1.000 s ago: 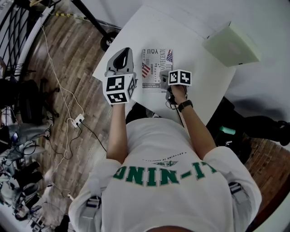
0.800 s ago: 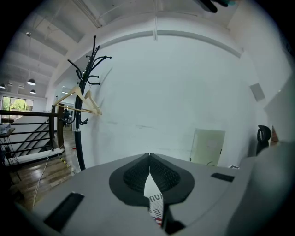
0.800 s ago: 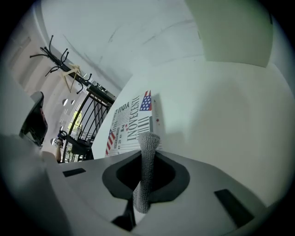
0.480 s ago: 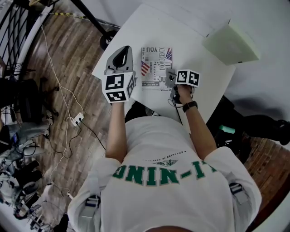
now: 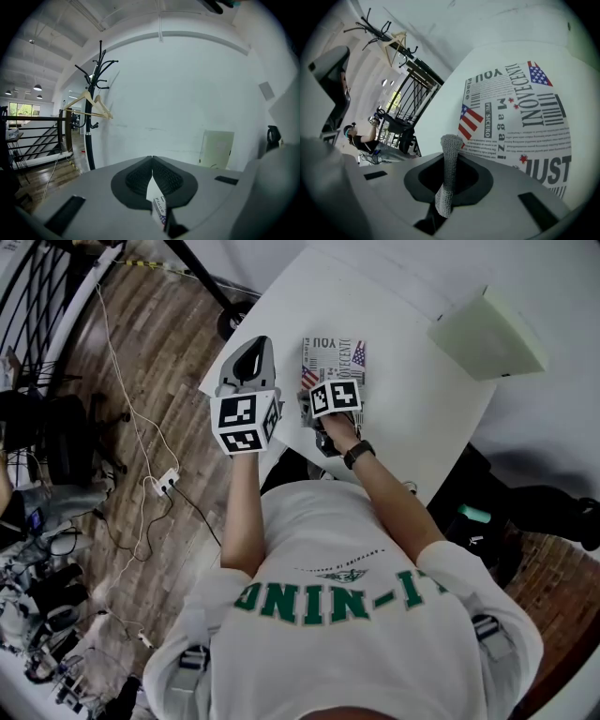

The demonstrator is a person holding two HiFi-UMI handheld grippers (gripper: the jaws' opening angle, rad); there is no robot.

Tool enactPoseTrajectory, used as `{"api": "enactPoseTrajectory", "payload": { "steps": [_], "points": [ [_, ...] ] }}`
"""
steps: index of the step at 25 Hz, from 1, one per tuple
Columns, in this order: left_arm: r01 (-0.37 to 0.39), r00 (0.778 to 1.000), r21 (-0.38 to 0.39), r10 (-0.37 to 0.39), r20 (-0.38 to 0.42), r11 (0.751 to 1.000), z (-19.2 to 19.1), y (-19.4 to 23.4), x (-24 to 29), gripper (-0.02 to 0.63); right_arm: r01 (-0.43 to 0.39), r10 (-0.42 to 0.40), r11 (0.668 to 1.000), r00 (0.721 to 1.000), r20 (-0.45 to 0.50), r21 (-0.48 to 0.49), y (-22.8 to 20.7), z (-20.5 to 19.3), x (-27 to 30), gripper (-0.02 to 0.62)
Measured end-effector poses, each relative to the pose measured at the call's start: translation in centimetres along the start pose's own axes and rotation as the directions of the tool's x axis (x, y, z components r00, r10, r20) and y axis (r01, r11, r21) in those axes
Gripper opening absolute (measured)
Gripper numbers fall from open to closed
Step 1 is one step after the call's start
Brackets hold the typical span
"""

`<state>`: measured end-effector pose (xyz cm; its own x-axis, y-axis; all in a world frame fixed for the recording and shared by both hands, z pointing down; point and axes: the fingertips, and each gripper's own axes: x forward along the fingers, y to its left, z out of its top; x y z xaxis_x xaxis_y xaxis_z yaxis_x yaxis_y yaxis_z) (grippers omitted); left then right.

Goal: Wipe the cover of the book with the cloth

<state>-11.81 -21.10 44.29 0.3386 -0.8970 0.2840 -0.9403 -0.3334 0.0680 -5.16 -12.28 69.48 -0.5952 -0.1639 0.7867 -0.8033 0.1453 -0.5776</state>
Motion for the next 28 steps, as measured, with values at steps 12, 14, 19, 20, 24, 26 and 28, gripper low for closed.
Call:
{"api": "enactPoseTrajectory", "payload": {
  "steps": [12,14,19,20,24,26,28],
  "points": [
    [0.047,0.999,0.025,-0.047,-0.007,0.999,-0.4,-1.9,1.0,0.015,0.141,-0.154,0.979,0.984,0.085,0.146,-9.4,-0.9,-6.1,0.032],
    [0.055,0.998,0.022,-0.055,-0.006,0.998,-0.4,-2.1,1.1,0.015,0.149,-0.173,0.969,0.979,0.111,0.198,-11.5,-1.2,-7.9,0.032],
    [0.063,0.998,0.015,-0.063,-0.001,0.998,-0.4,-2.5,1.2,0.015,0.161,-0.196,0.962,0.97,0.147,0.222,-12.8,-1.2,-9.1,0.032],
    [0.063,0.998,0.016,-0.063,0.001,0.998,-0.3,-2.7,1.1,0.015,0.173,-0.206,0.963,0.967,0.149,0.207,-12.6,-1.3,-9.1,0.031],
    [0.05,0.999,0.017,-0.05,0.002,0.999,-0.4,-2.3,0.5,0.015,0.097,-0.116,0.987,0.982,0.146,0.132,-8.3,-1.4,-6.9,0.032],
    [0.035,0.999,0.014,-0.035,0.001,0.999,-0.5,-1.6,0.1,0.015,0.034,-0.041,0.997,0.992,0.116,0.065,-4.6,-1.8,-4.5,0.032],
    [0.019,1.0,0.011,-0.019,0.0,1.0,-0.6,-1.0,-0.4,0.015,-0.017,0.016,1.0,0.997,0.07,0.009,-1.3,-2.7,-2.1,0.032]
  ]
}}
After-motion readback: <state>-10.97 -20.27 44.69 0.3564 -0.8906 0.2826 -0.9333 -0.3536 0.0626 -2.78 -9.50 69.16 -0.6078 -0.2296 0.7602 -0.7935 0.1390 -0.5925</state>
